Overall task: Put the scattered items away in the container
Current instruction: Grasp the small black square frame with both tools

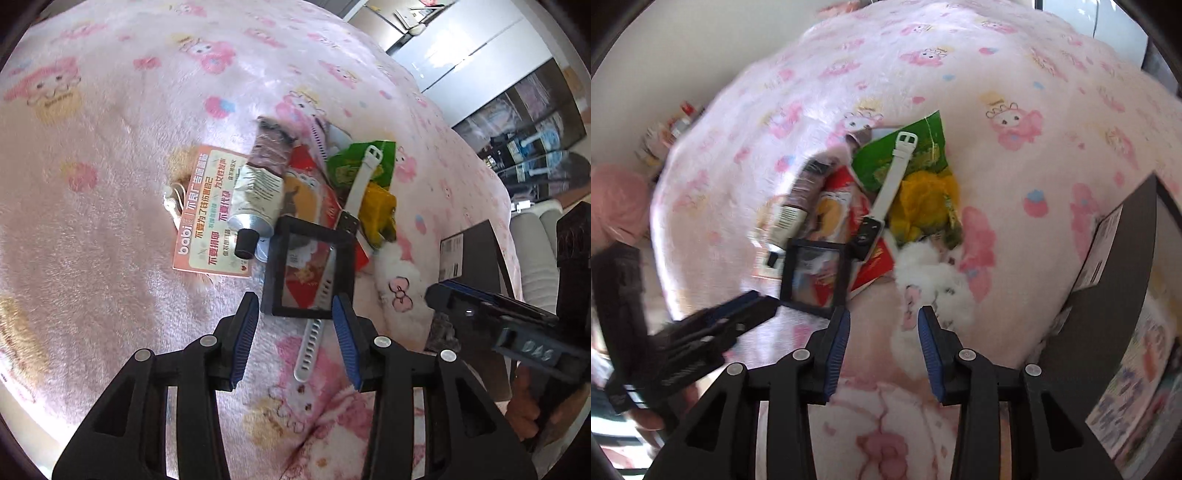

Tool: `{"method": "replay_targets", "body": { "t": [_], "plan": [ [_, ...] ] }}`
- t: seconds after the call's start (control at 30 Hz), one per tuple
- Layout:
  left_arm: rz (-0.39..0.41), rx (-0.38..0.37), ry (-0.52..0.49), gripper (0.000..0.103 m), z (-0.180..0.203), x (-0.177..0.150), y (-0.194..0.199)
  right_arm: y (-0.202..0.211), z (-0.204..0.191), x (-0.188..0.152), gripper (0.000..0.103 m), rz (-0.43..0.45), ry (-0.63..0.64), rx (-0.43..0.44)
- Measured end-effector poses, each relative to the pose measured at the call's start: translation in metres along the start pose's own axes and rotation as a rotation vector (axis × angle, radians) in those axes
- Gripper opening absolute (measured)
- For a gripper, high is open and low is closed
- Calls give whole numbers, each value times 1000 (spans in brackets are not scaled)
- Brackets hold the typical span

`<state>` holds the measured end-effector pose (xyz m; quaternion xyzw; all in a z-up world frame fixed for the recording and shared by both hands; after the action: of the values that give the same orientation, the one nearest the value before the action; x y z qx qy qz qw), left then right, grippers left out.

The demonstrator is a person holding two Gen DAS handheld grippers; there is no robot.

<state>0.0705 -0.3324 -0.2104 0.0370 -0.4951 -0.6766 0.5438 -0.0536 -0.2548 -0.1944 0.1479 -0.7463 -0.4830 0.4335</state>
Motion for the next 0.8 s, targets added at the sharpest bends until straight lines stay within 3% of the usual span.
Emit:
{"method": "replay_targets", "body": {
  "t": [0.07, 0.17, 0.33, 0.4, 0.47, 0.53, 0.57, 0.67, 0.8],
  "plan": [
    [10, 6, 2, 34, -3, 1, -4, -13, -11, 1, 34, -20, 43, -15],
    [4, -3, 23, 34, -6, 2, -14, -31, -25, 0, 35, -89, 27, 64],
    [-5, -9, 59, 33, -12, 7, -32, -62, -31, -1, 35, -182, 15, 71],
    [-16, -11, 64, 26, -11, 7, -37, -71, -30, -2, 35, -215, -1, 75],
    [-25, -5, 54, 18, -9, 6, -38, -78, -31, -5, 35, -269, -19, 120],
    [-26, -6, 50, 16, -4, 6, -36, -80, -35, -9, 30, -306, -67, 215],
    [-26, -8, 45, 16, -2, 4, -34, -77, -35, -9, 26, -293, -56, 210],
    [-22, -25, 7, 16, 15, 4, -20, -47, -35, -6, 25, -148, -5, 178],
    [21, -84, -66, 16, 51, 8, 17, 3, -28, -13, 25, -31, -83, 185]
  ]
}}
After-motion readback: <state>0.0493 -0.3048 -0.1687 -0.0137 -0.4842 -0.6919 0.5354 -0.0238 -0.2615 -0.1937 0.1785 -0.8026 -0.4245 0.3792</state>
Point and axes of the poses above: each gripper's, at about its wrist camera, not at the fingertips, and y roughly against the way its jaws point, z to its right, x to its top, the point moved 7 cm from there along -y, roughly the way its jaws point, and after that the axes turned 13 degrees about z, right-handed, at the moved point
